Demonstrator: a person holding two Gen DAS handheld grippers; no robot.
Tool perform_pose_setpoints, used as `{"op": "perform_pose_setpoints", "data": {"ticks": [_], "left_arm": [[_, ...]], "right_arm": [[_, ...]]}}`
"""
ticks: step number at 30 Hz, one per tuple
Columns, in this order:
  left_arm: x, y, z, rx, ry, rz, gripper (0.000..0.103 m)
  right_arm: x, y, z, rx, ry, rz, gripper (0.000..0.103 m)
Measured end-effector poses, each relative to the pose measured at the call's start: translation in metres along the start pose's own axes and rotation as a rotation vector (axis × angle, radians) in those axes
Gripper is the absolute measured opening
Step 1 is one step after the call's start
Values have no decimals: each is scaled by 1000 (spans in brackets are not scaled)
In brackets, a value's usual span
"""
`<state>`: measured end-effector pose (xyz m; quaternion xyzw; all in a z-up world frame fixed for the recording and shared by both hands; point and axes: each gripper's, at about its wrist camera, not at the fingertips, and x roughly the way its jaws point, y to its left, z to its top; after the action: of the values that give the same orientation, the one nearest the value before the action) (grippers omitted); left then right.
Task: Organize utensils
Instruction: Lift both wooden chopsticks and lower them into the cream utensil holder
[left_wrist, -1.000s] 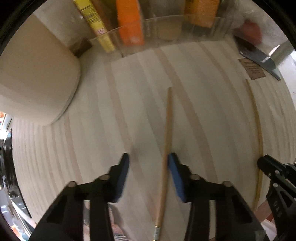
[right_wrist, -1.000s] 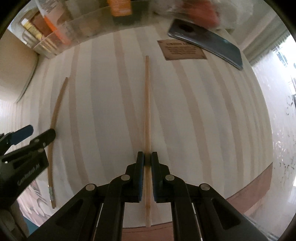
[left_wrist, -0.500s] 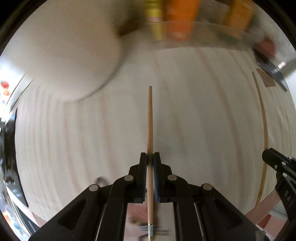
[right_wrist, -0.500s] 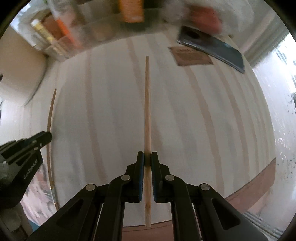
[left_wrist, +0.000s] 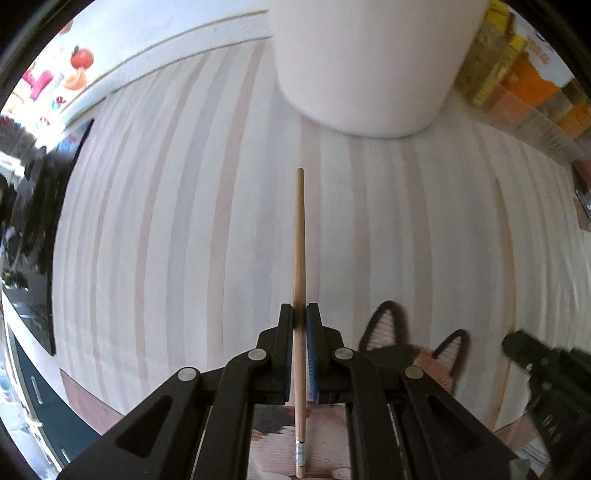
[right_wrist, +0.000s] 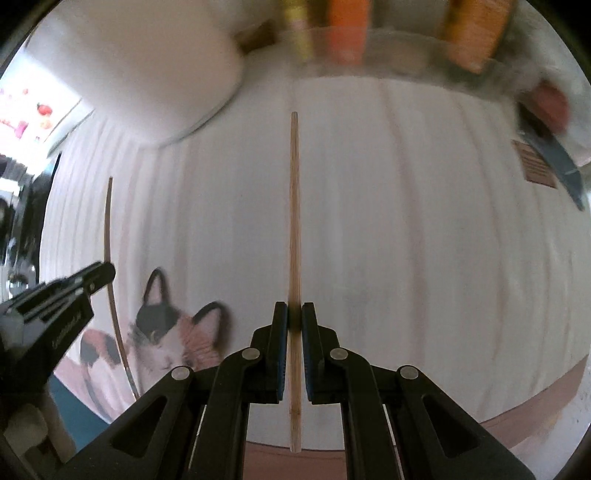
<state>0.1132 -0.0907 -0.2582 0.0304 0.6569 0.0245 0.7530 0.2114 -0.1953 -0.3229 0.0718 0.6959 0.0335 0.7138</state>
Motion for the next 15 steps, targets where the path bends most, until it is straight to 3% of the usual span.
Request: {"op": "perform_pose_setpoints", "data": {"ticks": [2,6,10,12,15], "left_arm": [[15,-17,10,-4,9,-7,5],[34,-4,19,-5,42,-31,5],[34,-2,15,2,24,-34,5],[36,5,10,14,24,-36,5],[34,5,-3,28,23,-36,5]], "right_arm": [[8,6,-4,-12,29,-2,8],[19,14,-19,-19,85,-28,8],[18,15,-24,7,100,-54,13],[15,12,-15,22,87,-64,21],[16,9,-2,39,79,-69,22]]}}
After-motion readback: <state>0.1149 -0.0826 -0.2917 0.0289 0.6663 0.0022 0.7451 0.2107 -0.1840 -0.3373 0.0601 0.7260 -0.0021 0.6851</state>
